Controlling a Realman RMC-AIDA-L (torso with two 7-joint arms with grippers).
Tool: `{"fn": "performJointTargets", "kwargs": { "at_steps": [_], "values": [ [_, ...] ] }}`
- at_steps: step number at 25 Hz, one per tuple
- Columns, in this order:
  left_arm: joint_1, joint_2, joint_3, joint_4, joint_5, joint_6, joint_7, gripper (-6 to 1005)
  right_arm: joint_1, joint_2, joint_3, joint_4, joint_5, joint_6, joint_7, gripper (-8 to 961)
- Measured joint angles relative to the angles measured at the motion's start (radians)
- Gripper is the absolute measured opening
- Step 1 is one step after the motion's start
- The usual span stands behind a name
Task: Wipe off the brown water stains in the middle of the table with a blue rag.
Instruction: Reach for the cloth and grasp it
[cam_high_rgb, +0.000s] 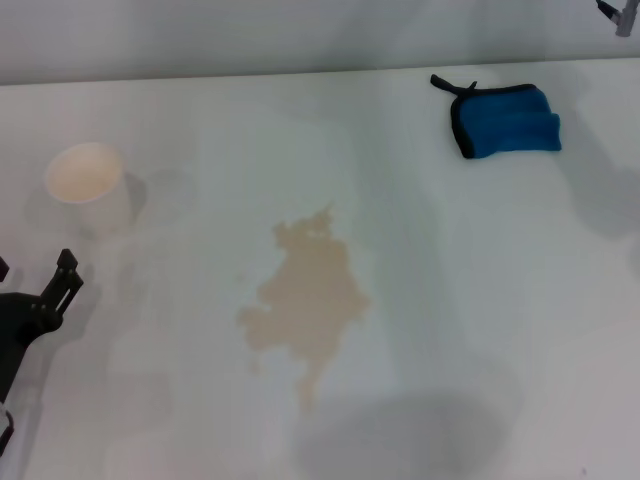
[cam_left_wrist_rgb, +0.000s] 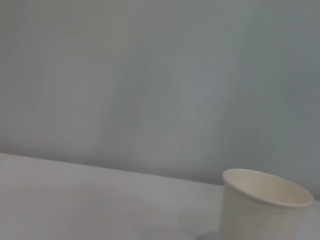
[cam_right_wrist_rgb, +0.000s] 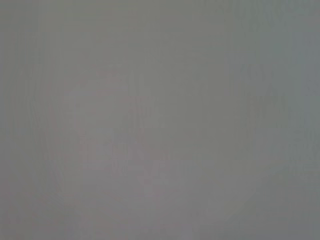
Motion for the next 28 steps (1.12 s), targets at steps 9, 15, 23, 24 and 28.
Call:
{"fn": "performJointTargets", "kwargs": {
  "at_steps": [9, 15, 23, 24, 28],
  "values": [
    [-0.003, 0.005, 0.002, -0.007, 0.061, 0.032, 0.0, 893, 0.025, 0.075, 0.286, -0.044, 0.669, 0.43, -0.97, 655],
    [0.005, 0.005, 0.001, -0.009, 0.074, 0.048, 0.0, 892, 0.101, 0.132, 0.552, -0.014, 0.682, 0.653, -1.463, 552],
    [0.009, 0.005, 0.011, -0.007, 0.078, 0.051, -0.001, 893, 0.263, 0.117, 0.544, 0.084, 0.416, 0.713, -1.521, 557],
    [0.008, 0.005, 0.02, -0.006, 0.078, 0.052, -0.001, 893, 0.279, 0.123, 0.544, 0.099, 0.37, 0.716, -1.521, 557],
    [0.007, 0.005, 0.025, -0.004, 0.078, 0.052, -0.001, 892, 0.358, 0.156, 0.539, 0.192, 0.175, 0.722, -1.521, 562]
  ]
}}
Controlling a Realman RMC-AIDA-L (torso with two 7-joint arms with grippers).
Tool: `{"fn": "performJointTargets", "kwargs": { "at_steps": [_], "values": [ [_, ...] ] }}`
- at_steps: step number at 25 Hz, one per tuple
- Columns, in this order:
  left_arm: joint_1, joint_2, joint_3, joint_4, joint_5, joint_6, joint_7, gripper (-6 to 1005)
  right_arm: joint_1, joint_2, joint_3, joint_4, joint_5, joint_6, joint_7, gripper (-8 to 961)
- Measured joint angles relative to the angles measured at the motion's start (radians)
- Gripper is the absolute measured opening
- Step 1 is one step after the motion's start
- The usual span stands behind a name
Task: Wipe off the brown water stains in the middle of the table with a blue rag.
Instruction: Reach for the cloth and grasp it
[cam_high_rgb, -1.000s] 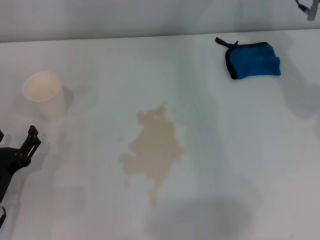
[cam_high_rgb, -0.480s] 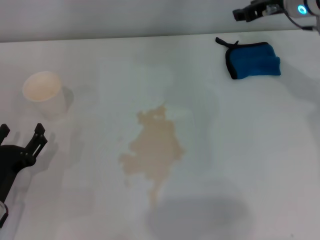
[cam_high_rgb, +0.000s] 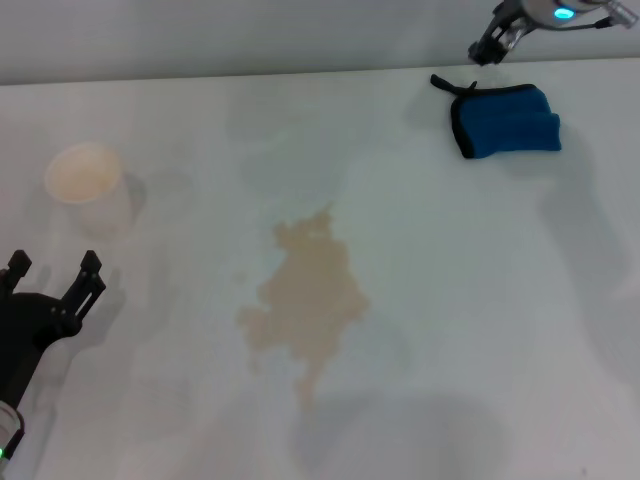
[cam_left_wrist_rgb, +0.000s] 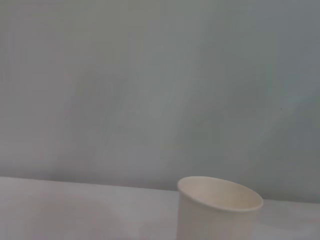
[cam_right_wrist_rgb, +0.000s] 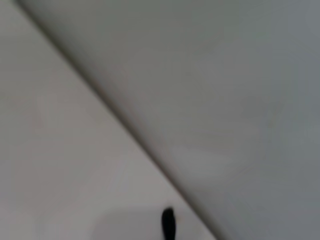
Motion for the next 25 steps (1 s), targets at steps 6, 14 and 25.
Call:
{"fn": "performJointTargets", "kwargs": {
  "at_steps": [6, 14, 25],
  "values": [
    [0.002, -0.001, 0.003, 0.002, 0.0, 0.0, 0.0, 892, 0.059, 0.002, -0.081, 0.101, -0.059, 0.014, -0.032, 567],
    [-0.008, -0.002, 0.026, 0.004, -0.001, 0.0, -0.001, 893, 0.079, 0.01, -0.094, 0.187, -0.196, 0.008, -0.03, 566],
    [-0.008, -0.002, 0.026, 0.004, -0.001, 0.0, -0.023, 893, 0.07, 0.023, -0.182, 0.294, -0.189, -0.107, 0.019, 565]
  ]
}}
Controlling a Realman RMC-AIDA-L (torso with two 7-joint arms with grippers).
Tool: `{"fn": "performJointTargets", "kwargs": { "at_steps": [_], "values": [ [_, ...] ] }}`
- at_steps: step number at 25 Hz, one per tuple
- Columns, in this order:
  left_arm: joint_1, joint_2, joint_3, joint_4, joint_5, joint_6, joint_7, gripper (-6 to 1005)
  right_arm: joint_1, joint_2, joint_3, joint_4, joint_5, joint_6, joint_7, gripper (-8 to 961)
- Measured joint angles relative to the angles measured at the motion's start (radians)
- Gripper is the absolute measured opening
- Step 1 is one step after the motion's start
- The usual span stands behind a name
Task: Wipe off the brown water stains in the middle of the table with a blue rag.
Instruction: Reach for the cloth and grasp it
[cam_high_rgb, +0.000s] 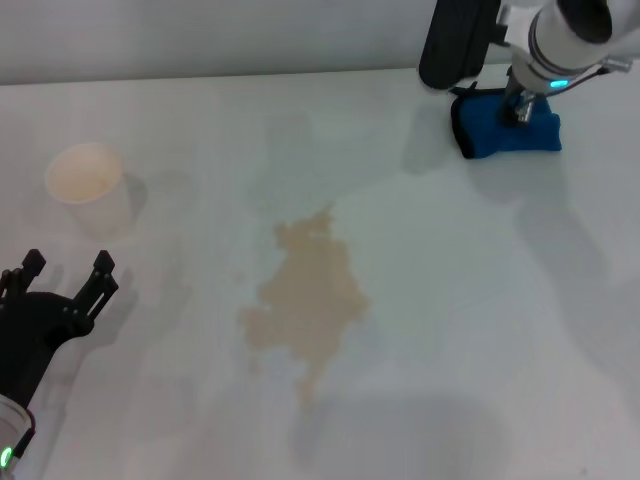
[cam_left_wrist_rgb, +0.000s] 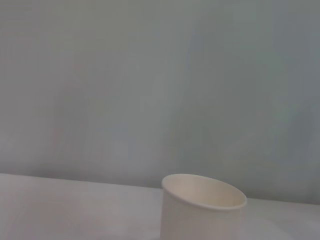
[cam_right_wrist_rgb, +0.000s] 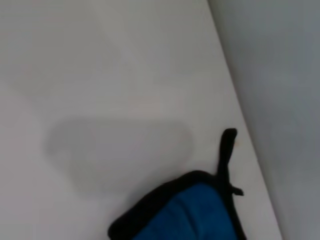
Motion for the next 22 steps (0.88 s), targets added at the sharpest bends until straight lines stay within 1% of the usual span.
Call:
{"fn": "performJointTargets", "kwargs": {
  "at_steps": [13, 16, 18, 22],
  "values": [
    [0.0, 0.0, 0.0, 0.0, 0.001, 0.024, 0.0, 893, -0.024, 0.0, -0.034, 0.047, 0.005, -0.092, 0.004, 564],
    [0.0, 0.001, 0.0, 0.0, 0.002, 0.025, 0.0, 892, -0.025, 0.0, -0.045, 0.056, 0.02, -0.099, 0.001, 564],
    [0.0, 0.001, 0.0, 0.0, 0.002, 0.026, 0.0, 892, -0.026, 0.0, -0.069, 0.062, 0.041, -0.099, 0.002, 564],
    [-0.001, 0.002, 0.0, -0.001, 0.002, 0.026, 0.0, 892, -0.028, 0.0, -0.076, 0.063, 0.057, -0.103, 0.002, 563]
  ]
}}
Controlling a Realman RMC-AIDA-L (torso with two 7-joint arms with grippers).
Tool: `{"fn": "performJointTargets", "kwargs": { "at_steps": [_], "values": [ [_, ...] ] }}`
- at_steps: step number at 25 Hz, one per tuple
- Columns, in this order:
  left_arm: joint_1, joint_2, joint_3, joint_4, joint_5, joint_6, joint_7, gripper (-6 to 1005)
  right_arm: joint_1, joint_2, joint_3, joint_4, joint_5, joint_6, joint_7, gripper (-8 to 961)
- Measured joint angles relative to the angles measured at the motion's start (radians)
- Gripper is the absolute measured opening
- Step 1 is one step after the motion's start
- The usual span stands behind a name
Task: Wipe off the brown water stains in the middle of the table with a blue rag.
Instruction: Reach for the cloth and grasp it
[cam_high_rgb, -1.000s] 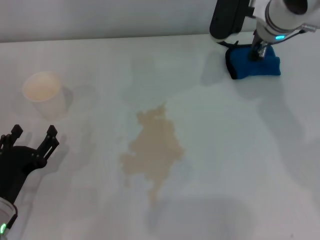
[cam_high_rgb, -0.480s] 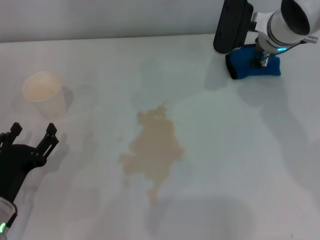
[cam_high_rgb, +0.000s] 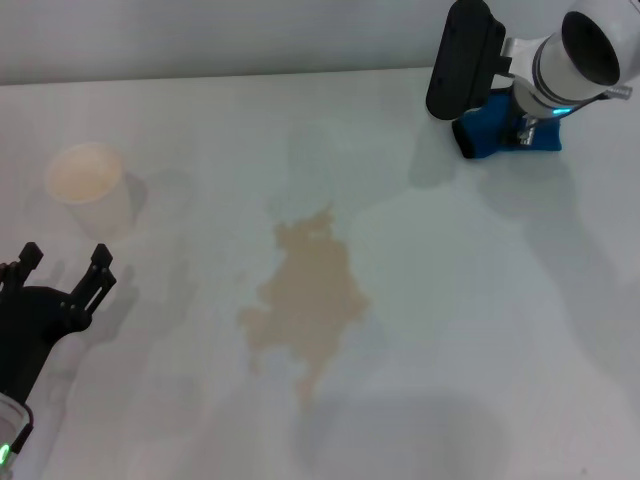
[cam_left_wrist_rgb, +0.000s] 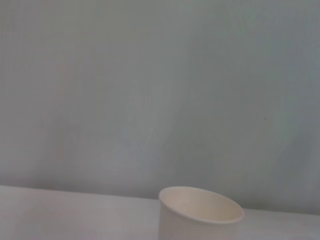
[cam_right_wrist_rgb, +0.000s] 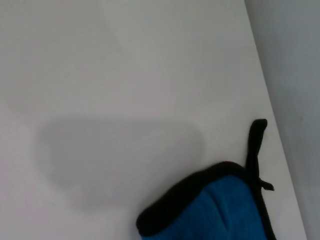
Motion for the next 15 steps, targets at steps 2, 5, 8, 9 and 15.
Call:
{"fn": "performJointTargets", "kwargs": {
  "at_steps": [2, 5, 8, 9, 15],
  "values": [
    [0.0, 0.0, 0.0, -0.002, 0.0, 0.0, 0.0, 892, -0.004, 0.0, -0.012, 0.001, 0.022, -0.011, 0.0, 563],
    [0.003, 0.0, 0.0, -0.001, 0.0, 0.0, 0.0, 892, -0.014, 0.0, -0.046, 0.002, 0.055, -0.03, 0.0, 563],
    [0.004, 0.0, 0.0, -0.001, 0.0, 0.0, 0.0, 892, -0.018, 0.0, -0.049, 0.002, 0.06, -0.035, 0.0, 563],
    [0.004, 0.0, 0.0, -0.001, 0.0, 0.0, 0.0, 892, -0.019, 0.0, -0.049, 0.002, 0.06, -0.036, 0.0, 563],
    [0.008, 0.0, 0.0, -0.001, 0.0, 0.0, 0.0, 892, -0.026, 0.0, -0.049, 0.002, 0.073, -0.057, -0.001, 562]
  ]
}}
